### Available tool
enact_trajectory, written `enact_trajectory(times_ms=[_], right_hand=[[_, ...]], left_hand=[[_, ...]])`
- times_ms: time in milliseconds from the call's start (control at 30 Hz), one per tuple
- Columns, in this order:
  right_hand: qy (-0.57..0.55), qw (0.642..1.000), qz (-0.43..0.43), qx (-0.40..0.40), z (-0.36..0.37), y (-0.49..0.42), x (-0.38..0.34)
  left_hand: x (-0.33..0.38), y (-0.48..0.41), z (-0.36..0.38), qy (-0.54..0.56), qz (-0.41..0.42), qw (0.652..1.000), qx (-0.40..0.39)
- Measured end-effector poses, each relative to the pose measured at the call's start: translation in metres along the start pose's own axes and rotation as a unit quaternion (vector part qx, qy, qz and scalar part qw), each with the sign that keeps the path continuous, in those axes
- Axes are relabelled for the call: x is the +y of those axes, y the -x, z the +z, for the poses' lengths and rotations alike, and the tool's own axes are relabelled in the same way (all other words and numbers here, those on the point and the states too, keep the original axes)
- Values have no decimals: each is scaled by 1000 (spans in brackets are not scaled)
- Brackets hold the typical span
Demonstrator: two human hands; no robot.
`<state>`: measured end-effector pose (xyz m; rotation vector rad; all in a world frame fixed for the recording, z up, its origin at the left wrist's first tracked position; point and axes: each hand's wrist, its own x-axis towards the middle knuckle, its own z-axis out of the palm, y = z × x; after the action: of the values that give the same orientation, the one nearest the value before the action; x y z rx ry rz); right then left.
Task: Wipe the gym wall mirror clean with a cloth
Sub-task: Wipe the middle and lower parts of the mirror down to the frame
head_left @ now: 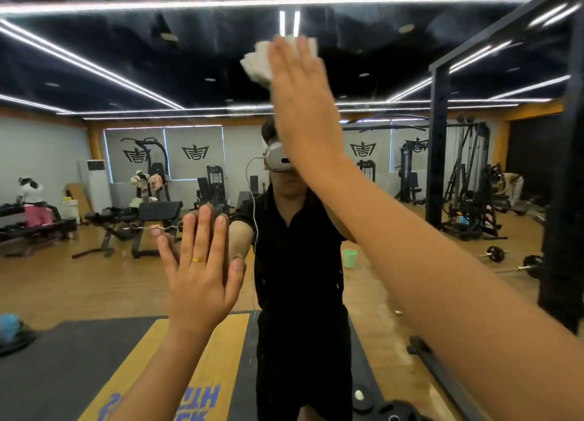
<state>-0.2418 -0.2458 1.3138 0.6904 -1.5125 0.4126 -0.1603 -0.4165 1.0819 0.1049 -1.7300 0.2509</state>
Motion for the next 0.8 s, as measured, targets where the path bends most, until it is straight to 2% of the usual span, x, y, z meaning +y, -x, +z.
enact_trajectory(times_ms=[67,133,233,267,333,433,500,567,633,700,767,800], right_hand=[[-27,995,93,21,-2,2,-3],[-43,993,109,15,-1,3,-35],[-9,997,-61,-52,4,19,-61],[2,994,-94,-58,4,26,-51],[9,995,-94,-36,-4,36,-11],[-17,996,84,13,-32,44,71],[-28,972,221,73,-53,42,116],[-18,959,271,83,-59,42,123],[-29,964,256,67,-58,45,103],[-36,988,149,12,-59,53,92],[-8,998,31,-47,-69,58,111],[2,998,19,-57,-77,56,130]], left_hand=[[-3,-1,0,0,1,1000,5],[-6,-2,1,-4,3,1000,9],[-10,0,1,-3,4,1000,8],[-11,0,1,-4,4,1000,8],[-9,1,2,-1,3,1000,7],[-3,0,3,1,-3,1000,7],[-3,0,4,-2,-3,1000,9],[-4,1,5,-1,1,1000,10],[-4,1,5,2,5,1000,15],[-5,-1,5,0,4,1000,19],[-4,-1,7,-4,4,1000,18],[-4,0,7,-4,4,1000,18]])
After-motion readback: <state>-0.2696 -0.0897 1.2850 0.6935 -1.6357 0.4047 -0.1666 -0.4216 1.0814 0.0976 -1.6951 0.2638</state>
